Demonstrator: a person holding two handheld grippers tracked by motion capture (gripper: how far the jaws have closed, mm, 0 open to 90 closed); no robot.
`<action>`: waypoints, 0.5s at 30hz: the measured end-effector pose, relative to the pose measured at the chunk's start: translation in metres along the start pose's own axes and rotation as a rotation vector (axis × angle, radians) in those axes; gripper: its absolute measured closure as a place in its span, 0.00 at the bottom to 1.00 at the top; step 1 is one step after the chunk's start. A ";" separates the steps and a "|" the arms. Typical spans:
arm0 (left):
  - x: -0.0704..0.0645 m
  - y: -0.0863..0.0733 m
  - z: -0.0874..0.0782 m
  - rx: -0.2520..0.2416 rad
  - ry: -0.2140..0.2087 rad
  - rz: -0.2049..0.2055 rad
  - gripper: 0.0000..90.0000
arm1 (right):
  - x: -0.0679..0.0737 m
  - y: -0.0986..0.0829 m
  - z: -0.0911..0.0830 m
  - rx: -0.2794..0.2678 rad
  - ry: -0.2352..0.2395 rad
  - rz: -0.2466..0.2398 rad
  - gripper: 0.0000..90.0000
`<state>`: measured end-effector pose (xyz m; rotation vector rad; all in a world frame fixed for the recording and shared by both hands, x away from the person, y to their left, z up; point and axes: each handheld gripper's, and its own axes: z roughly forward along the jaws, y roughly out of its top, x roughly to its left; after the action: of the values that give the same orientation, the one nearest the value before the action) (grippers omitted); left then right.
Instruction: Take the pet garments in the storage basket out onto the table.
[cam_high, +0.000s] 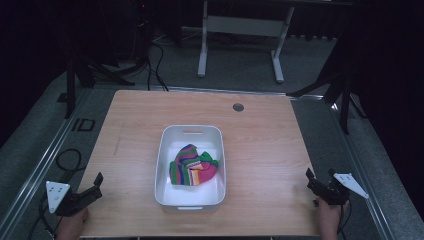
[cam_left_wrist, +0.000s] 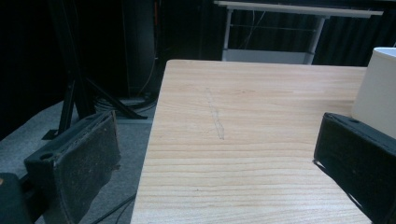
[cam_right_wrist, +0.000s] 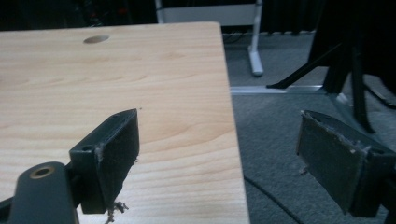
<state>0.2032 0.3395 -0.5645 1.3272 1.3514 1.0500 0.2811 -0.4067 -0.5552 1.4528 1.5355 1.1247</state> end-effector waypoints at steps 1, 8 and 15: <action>0.000 0.000 0.000 0.000 0.000 -0.001 0.01 | 0.000 0.000 0.000 0.003 0.019 -0.003 0.15; 0.001 0.000 0.000 -0.001 0.001 -0.011 0.01 | -0.004 0.004 -0.001 0.043 0.115 -0.016 0.18; 0.001 0.000 0.000 0.001 -0.004 -0.013 0.01 | -0.011 0.005 0.008 0.235 0.351 -0.080 0.17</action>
<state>0.2037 0.3407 -0.5644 1.3187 1.3563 1.0379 0.2910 -0.4166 -0.5543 1.3803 2.0086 1.2313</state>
